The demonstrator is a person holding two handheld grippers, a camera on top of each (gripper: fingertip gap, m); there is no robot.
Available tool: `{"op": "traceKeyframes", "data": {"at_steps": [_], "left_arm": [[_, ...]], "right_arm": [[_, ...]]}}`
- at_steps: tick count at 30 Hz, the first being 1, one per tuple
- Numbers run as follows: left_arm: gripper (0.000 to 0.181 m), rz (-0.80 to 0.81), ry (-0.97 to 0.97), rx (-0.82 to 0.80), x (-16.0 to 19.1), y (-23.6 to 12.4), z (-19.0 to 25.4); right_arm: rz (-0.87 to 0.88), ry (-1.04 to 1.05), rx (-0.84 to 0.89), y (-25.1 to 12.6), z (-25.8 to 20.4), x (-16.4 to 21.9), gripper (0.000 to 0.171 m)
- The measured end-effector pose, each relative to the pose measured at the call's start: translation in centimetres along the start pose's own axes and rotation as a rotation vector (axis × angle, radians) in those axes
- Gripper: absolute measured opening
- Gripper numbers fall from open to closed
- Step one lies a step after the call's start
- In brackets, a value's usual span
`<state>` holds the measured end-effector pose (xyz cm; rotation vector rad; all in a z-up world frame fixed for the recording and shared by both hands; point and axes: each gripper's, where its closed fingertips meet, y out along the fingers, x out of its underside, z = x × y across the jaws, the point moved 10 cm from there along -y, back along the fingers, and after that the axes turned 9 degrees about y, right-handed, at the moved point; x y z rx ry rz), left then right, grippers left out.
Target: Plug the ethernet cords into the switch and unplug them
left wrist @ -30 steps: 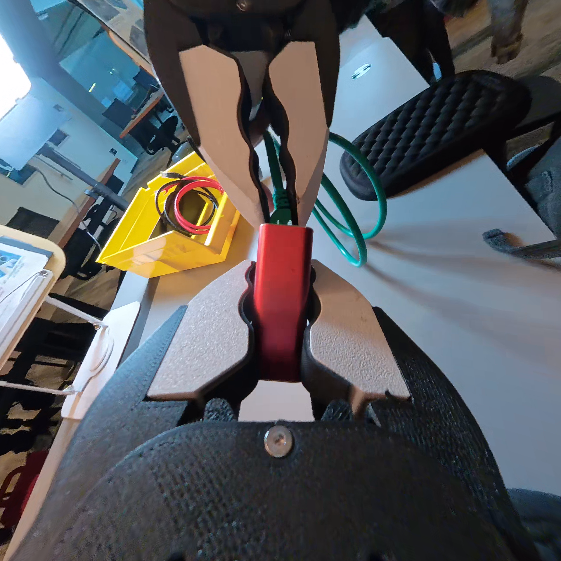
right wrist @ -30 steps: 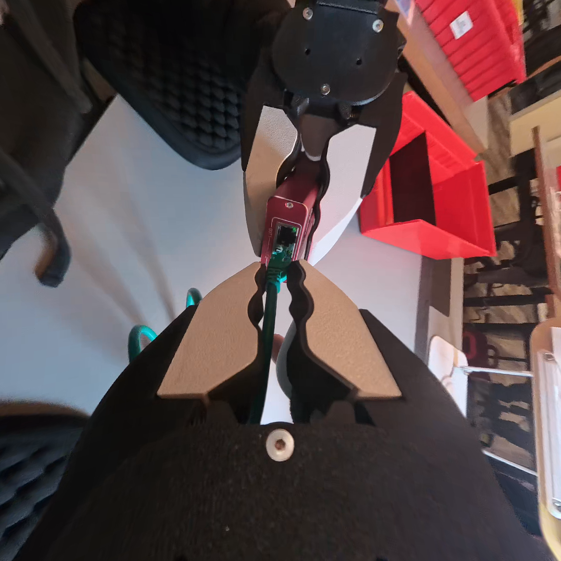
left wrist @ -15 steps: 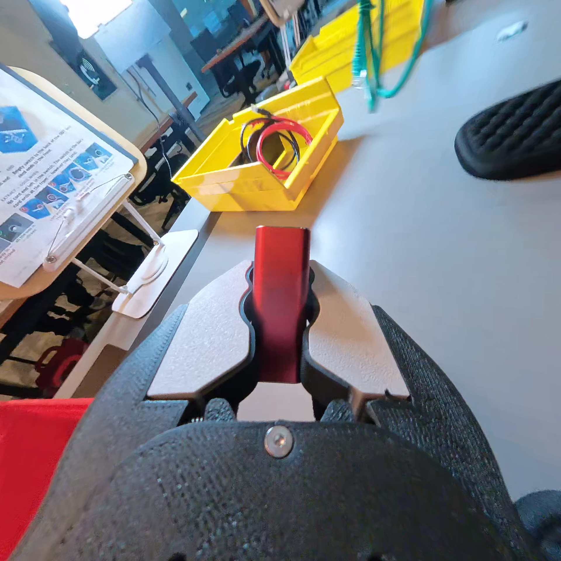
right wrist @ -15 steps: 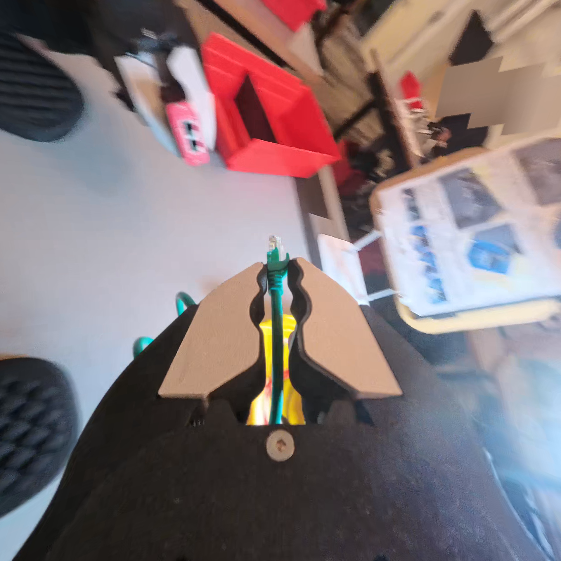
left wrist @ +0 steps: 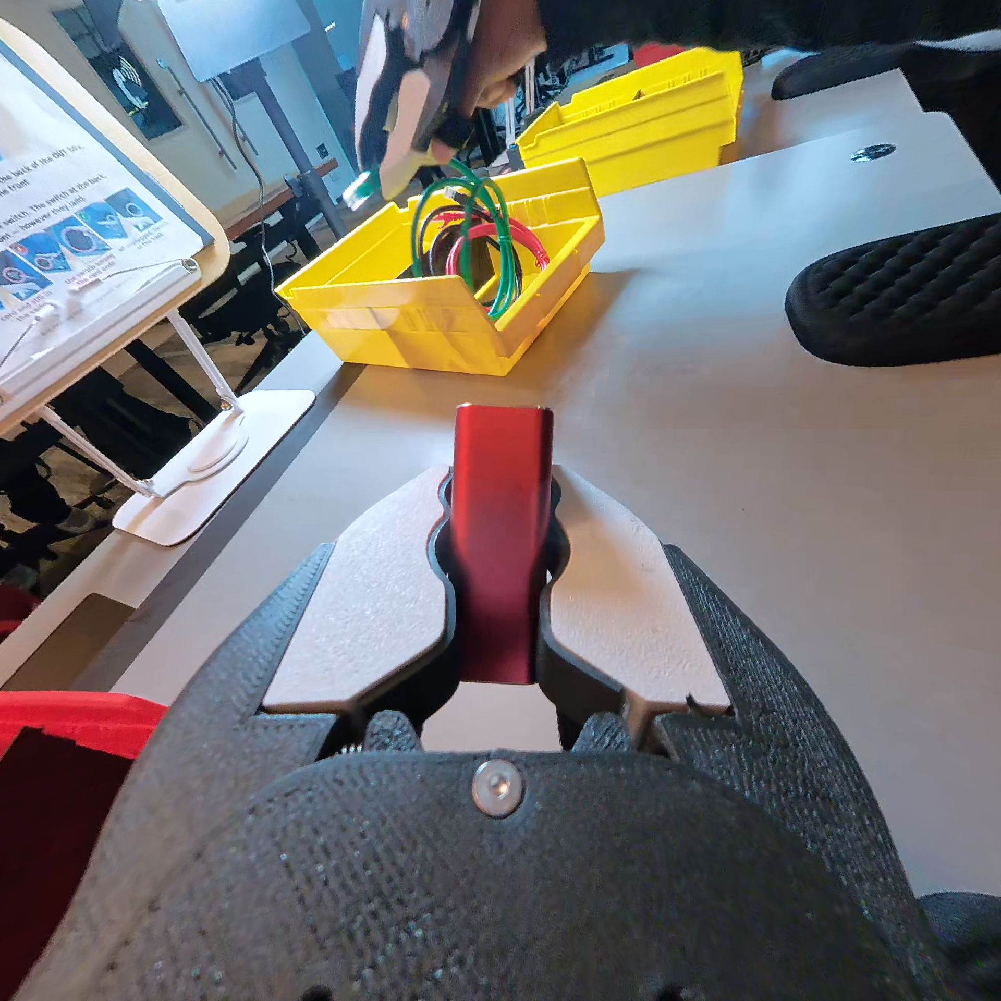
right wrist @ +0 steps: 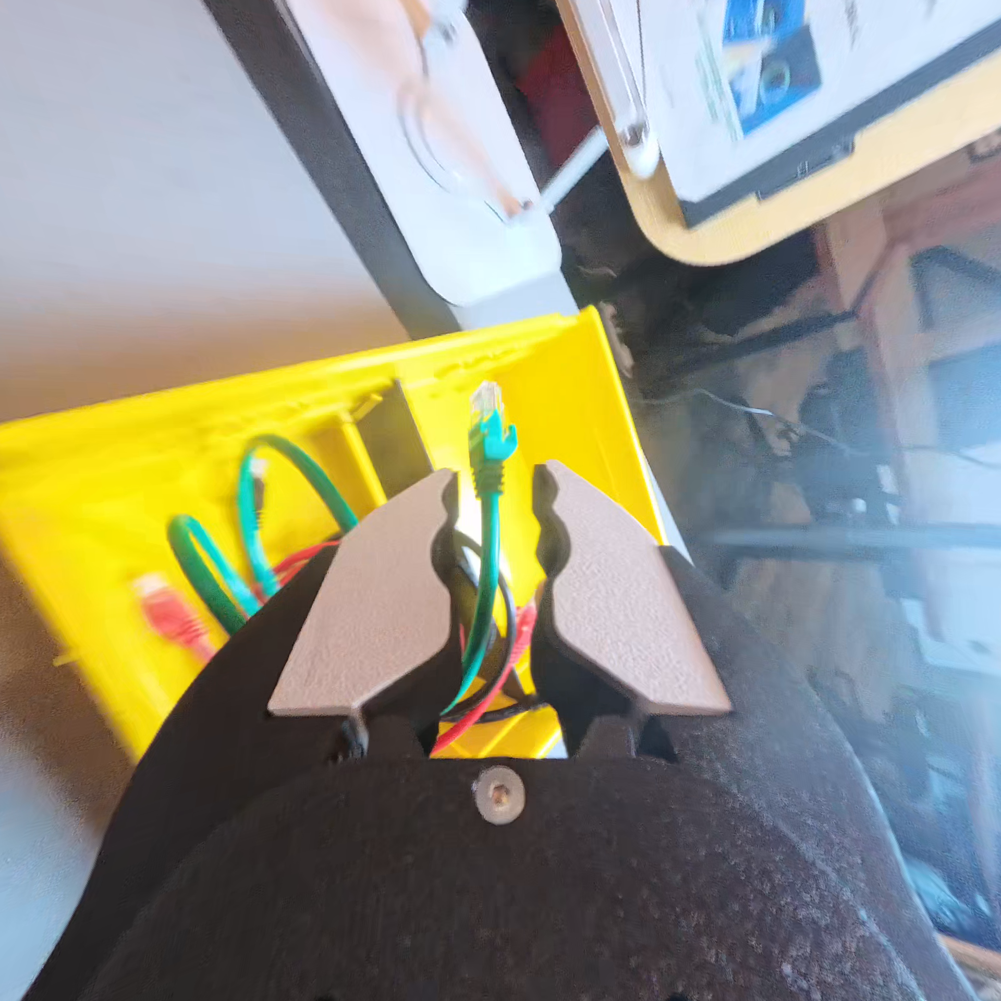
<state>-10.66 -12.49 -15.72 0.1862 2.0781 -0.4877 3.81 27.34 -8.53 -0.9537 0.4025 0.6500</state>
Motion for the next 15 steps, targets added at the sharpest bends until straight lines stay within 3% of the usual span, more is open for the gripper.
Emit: {"op": "traceKeyframes", "data": {"at_steps": [3, 8, 11, 15], "left_arm": [[0.029, -0.001, -0.005, 0.011, 0.5, 0.3, 0.2], [0.029, 0.004, 0.015, 0.017, 0.5, 0.6, 0.5], [0.029, 0.033, 0.013, 0.027, 0.1, 0.8, 0.8], [0.029, 0.023, 0.043, 0.05, -0.7, 1.1, 1.4]], "right_arm": [[0.014, 0.106, 0.05, 1.7, 1.7, 0.7, 0.054], [0.288, 0.276, 0.065, -2.7, 2.9, -1.6, 0.058], [0.464, 0.222, -0.042, -6.6, -1.2, -3.5, 0.053], [0.579, 0.044, -0.345, -9.4, -12.1, -4.0, 0.048]]}}
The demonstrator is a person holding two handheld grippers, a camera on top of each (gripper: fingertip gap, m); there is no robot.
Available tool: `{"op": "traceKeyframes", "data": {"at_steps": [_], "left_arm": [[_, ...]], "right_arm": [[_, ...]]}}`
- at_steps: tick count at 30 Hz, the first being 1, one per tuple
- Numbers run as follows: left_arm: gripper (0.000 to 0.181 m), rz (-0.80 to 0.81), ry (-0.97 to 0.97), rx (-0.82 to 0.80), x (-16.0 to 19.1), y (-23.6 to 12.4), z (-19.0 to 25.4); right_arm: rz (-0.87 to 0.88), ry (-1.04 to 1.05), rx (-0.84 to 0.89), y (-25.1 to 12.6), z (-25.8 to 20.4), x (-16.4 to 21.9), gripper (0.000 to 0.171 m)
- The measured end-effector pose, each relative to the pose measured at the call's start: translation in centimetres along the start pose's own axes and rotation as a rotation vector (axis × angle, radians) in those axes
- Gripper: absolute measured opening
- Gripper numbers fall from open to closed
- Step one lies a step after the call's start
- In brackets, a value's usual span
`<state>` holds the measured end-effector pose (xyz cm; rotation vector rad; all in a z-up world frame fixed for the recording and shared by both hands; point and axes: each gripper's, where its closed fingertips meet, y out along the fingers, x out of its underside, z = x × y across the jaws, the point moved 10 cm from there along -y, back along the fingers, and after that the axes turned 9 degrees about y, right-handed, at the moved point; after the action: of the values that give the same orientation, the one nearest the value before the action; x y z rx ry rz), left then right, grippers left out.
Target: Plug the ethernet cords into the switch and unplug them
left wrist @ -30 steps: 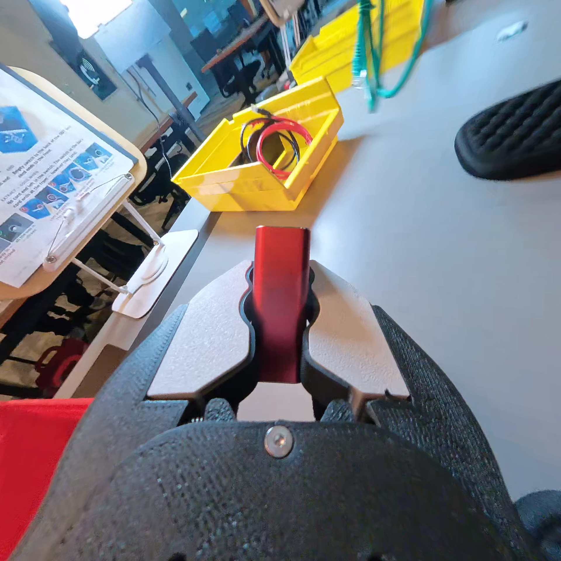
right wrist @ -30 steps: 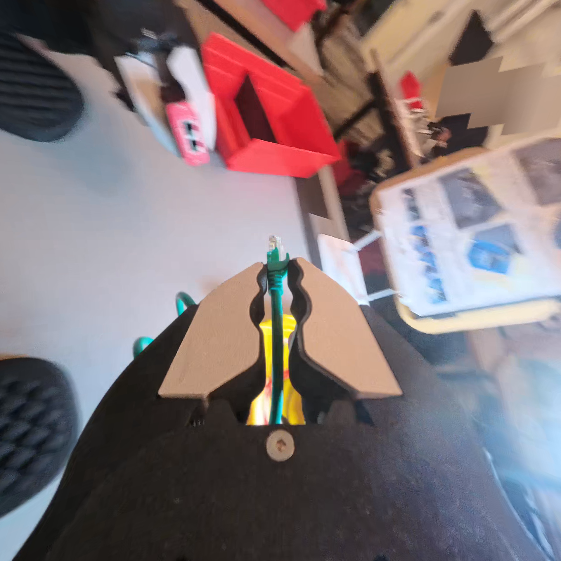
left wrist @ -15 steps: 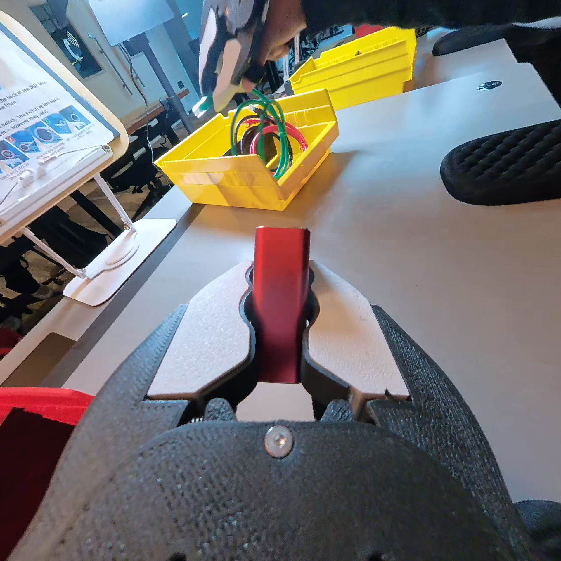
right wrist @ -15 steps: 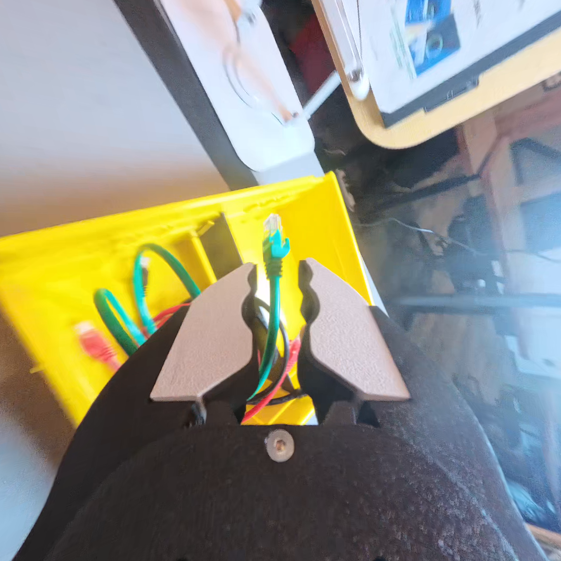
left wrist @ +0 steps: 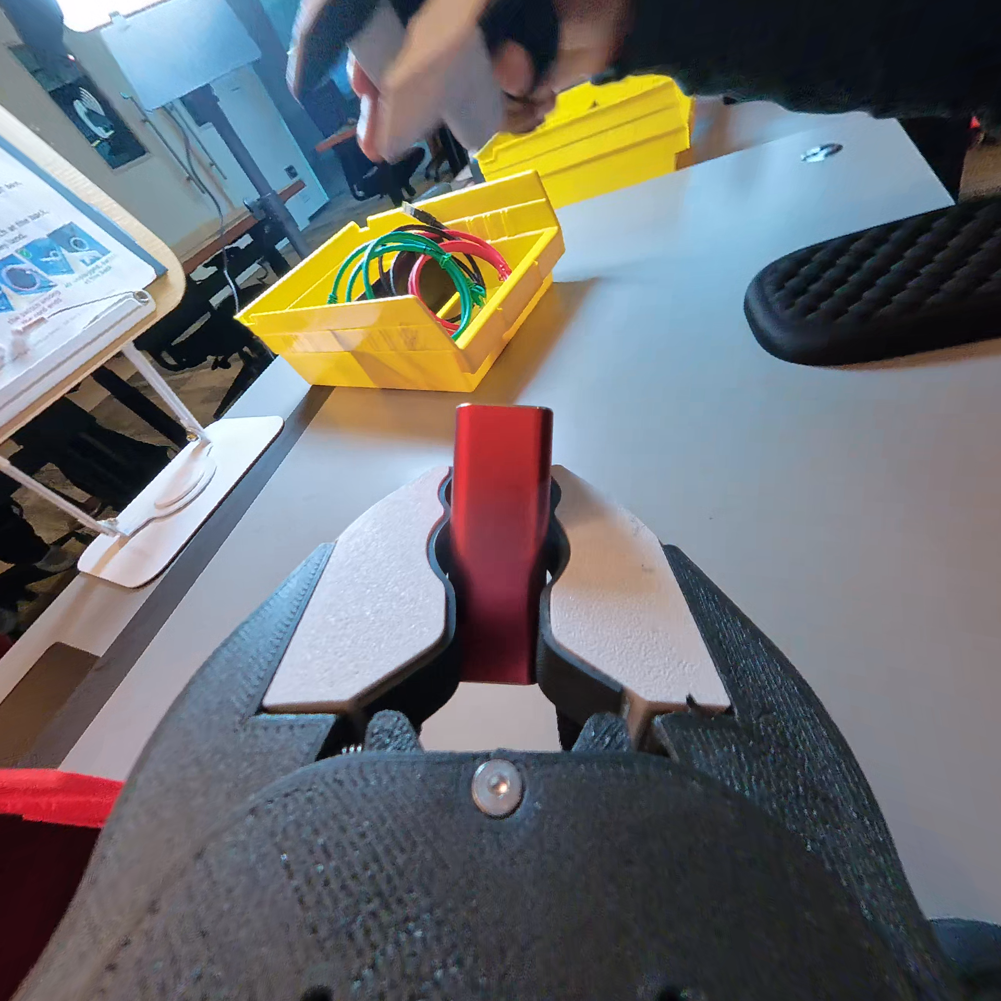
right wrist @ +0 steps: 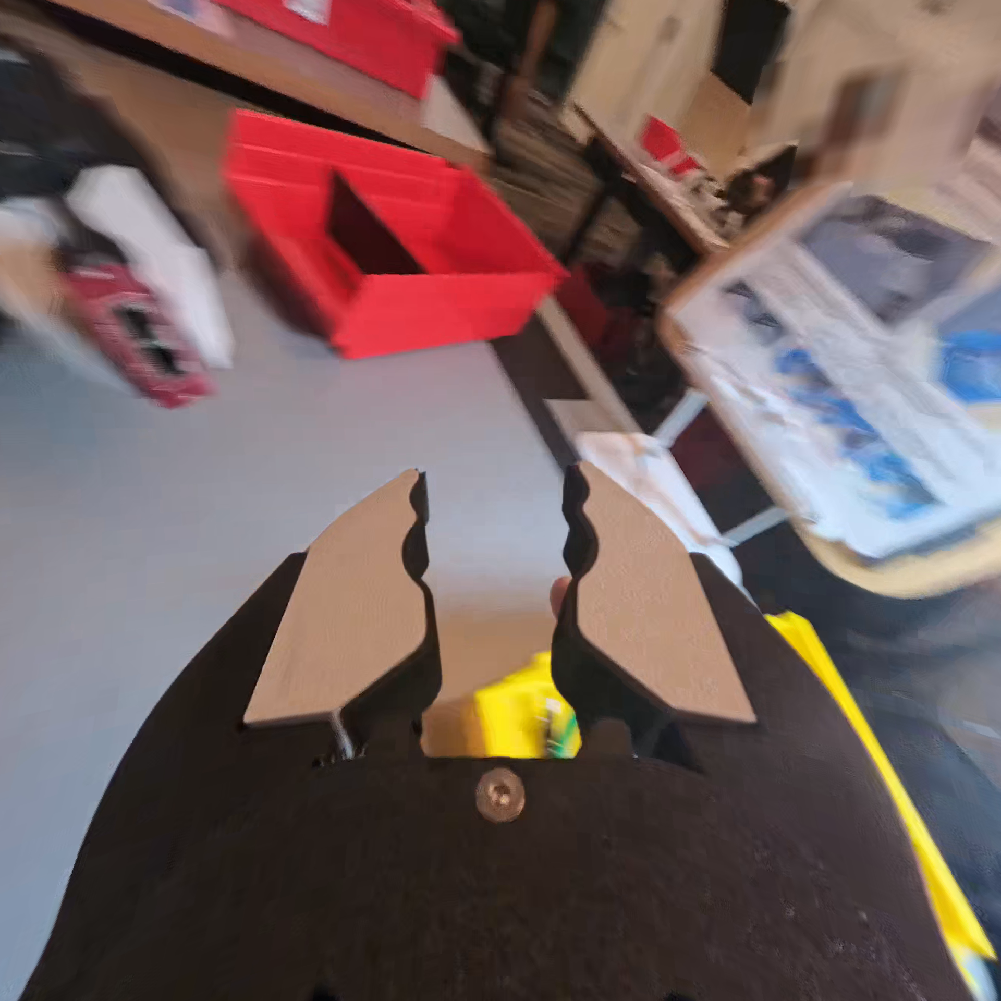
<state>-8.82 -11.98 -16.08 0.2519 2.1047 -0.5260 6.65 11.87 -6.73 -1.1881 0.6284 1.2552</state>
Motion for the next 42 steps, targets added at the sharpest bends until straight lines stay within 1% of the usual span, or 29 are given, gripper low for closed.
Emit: {"op": "traceKeyframes", "data": {"at_steps": [2, 4, 6, 8, 9, 12, 14, 15, 18, 21, 24, 27, 29, 30, 31, 33, 35, 36, 37, 39, 42], "left_arm": [[0.029, -0.009, 0.014, 0.037, -0.4, 0.4, 0.5], [0.029, 0.006, 0.008, 0.119, -1.0, 0.8, 1.2], [0.029, 0.011, 0.031, 0.206, -1.5, 1.2, 2.2], [0.029, 0.008, 0.049, 0.269, -1.8, 1.4, 3.0], [0.029, -0.003, 0.06, 0.274, -1.9, 1.4, 3.1], [0.029, 0.016, 0.044, 0.32, -1.9, 1.3, 3.5], [0.03, 0.041, 0.028, 0.308, -2.0, 1.3, 3.4], [0.03, 0.046, 0.023, 0.288, -2.0, 1.3, 3.2], [0.029, 0.051, 0.003, 0.252, -1.7, 1.4, 2.9], [0.029, 0.031, 0.021, 0.211, -1.4, 1.4, 2.4], [0.028, 0.069, -0.005, 0.164, -1.5, 0.9, 1.9], [0.027, 0.005, 0.116, 0.106, -1.8, 0.7, 2.2], [0.027, -0.053, 0.208, 0.059, -1.5, 0.9, 2.4], [0.027, -0.073, 0.253, 0.035, -1.4, 0.9, 2.5], [0.027, -0.093, 0.296, 0.017, -1.3, 0.9, 2.6], [0.027, -0.132, 0.404, -0.025, -1.3, 0.8, 2.9], [0.027, -0.145, 0.526, -0.067, -1.6, 1.1, 3.6], [0.027, -0.155, 0.591, -0.088, -1.8, 1.3, 4.1], [0.027, -0.173, 0.661, -0.104, -2.0, 1.6, 4.6], [0.027, -0.222, 0.768, -0.123, -2.0, 2.3, 5.4], [0.027, -0.254, 0.82, -0.114, -1.4, 2.6, 6.0]], "right_arm": [[-0.009, -0.041, -0.166, 1.3, -5.9, 1.0, 0.048], [-0.024, -0.108, -0.27, 2.7, -10.7, 2.0, 0.05], [-0.022, -0.145, -0.326, 3.6, -13.5, 2.6, 0.048], [-0.048, -0.193, -0.359, 4.1, -14.4, 3.0, 0.043], [-0.062, -0.198, -0.391, 4.3, -14.7, 3.2, 0.036], [-0.035, -0.164, -0.46, 4.1, -14.8, 3.6, 0.032], [-0.002, -0.118, -0.483, 3.9, -14.3, 3.7, 0.029], [0.011, -0.102, -0.488, 3.8, -13.9, 3.9, 0.024], [0.051, -0.036, -0.503, 3.2, -12.8, 4.0, 0.024], [0.054, -0.075, -0.458, 2.7, -12.4, 3.9, 0.024], [0.093, -0.073, -0.432, 2.3, -11.8, 3.6, 0.024], [0.071, -0.083, -0.381, 3.1, -12.1, 4.3, 0.024], [0.022, 0.019, -0.354, 4.2, -12.1, 5.2, 0.025], [-0.019, 0.093, -0.369, 4.6, -11.9, 5.5, 0.03], [-0.033, 0.174, -0.403, 4.7, -11.5, 5.4, 0.043], [-0.057, 0.333, -0.484, 4.5, -10.8, 4.8, 0.06], [-0.152, 0.454, -0.534, 4.9, -10.7, 4.5, 0.074], [-0.207, 0.494, -0.536, 5.4, -11.0, 4.7, 0.078], [-0.237, 0.528, -0.564, 5.9, -11.5, 4.9, 0.081], [-0.237, 0.596, -0.637, 6.6, -12.6, 5.0, 0.078], [-0.266, 0.591, -0.604, 7.4, -13.2, 5.6, 0.076]]}}
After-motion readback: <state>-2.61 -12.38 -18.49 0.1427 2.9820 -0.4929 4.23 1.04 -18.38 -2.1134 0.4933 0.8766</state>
